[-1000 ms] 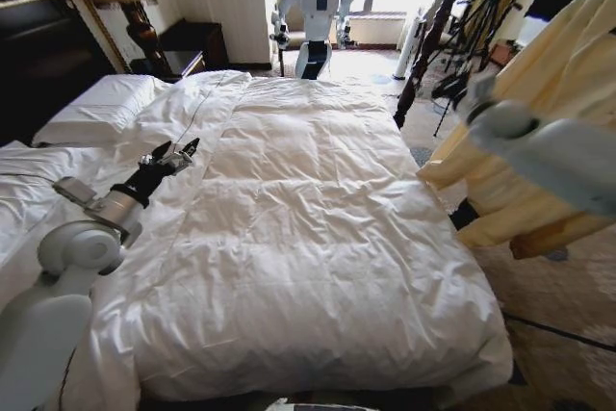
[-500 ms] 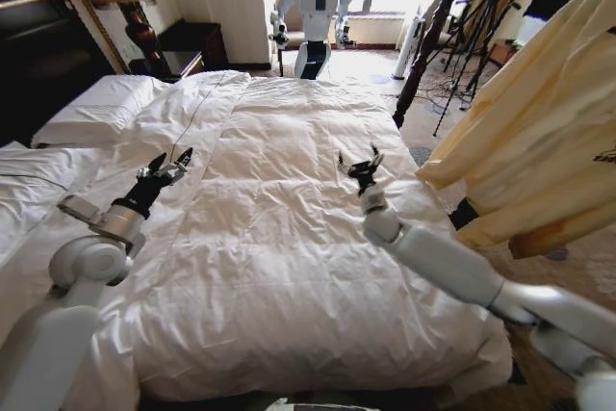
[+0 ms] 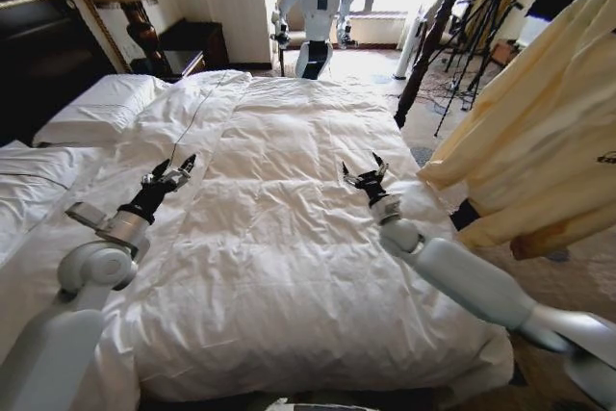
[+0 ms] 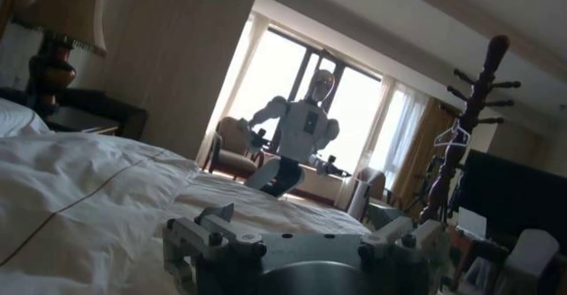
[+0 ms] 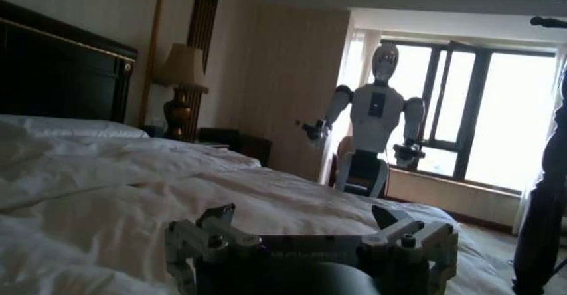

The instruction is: Pick up the clothes from the bed and hang them on the clothes hanger.

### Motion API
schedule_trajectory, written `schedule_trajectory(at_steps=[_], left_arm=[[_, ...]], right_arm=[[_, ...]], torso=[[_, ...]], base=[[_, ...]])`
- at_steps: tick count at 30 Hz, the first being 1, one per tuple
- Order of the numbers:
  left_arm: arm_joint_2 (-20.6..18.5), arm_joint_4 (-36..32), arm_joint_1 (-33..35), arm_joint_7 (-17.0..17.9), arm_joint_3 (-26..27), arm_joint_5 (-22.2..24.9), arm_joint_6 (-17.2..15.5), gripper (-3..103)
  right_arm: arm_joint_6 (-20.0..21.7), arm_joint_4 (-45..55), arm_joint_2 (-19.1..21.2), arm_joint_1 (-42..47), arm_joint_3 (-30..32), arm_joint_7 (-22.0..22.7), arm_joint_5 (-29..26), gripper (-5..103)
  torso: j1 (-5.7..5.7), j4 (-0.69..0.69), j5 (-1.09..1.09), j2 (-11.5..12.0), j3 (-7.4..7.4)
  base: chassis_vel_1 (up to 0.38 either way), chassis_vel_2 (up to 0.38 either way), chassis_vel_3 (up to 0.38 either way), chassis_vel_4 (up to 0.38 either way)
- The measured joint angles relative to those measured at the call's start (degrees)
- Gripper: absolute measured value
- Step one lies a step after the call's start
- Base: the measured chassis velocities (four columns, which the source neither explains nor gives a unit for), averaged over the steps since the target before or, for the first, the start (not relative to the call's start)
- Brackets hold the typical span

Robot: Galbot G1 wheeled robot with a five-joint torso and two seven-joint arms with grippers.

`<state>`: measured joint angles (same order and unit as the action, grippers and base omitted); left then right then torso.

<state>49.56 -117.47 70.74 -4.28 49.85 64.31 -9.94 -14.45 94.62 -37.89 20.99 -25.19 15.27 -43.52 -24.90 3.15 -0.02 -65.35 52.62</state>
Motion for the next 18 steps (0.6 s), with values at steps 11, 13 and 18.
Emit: schedule_trajectory(at_steps=[11, 13, 18], left_arm=[[0.0, -0.2, 2.5, -1.6, 0.3, -0.9, 0.4, 100], [0.1, 0.0, 2.9, -1.9, 0.4, -1.6, 0.6, 100], [0.8, -0.2, 3.6, -1.9, 0.4, -3.0, 0.7, 100]], right_arm=[[-6.0, 7.7, -13.8, 36.0, 34.7, -0.1, 20.7, 100], [-5.7, 11.0, -19.5, 41.4, 41.7, 2.0, 25.5, 100], [-2.8, 17.9, -26.2, 49.8, 50.0, 2.7, 32.5, 100]], torso=[[0.0, 0.0, 0.01, 0.0, 0.0], [0.01, -0.01, 0.02, 0.0, 0.0], [-0.01, -0.06, -0.03, 0.0, 0.0]], base=[[0.0, 0.0, 0.0, 0.0], [0.0, 0.0, 0.0, 0.0], [0.0, 0.0, 0.0, 0.0]])
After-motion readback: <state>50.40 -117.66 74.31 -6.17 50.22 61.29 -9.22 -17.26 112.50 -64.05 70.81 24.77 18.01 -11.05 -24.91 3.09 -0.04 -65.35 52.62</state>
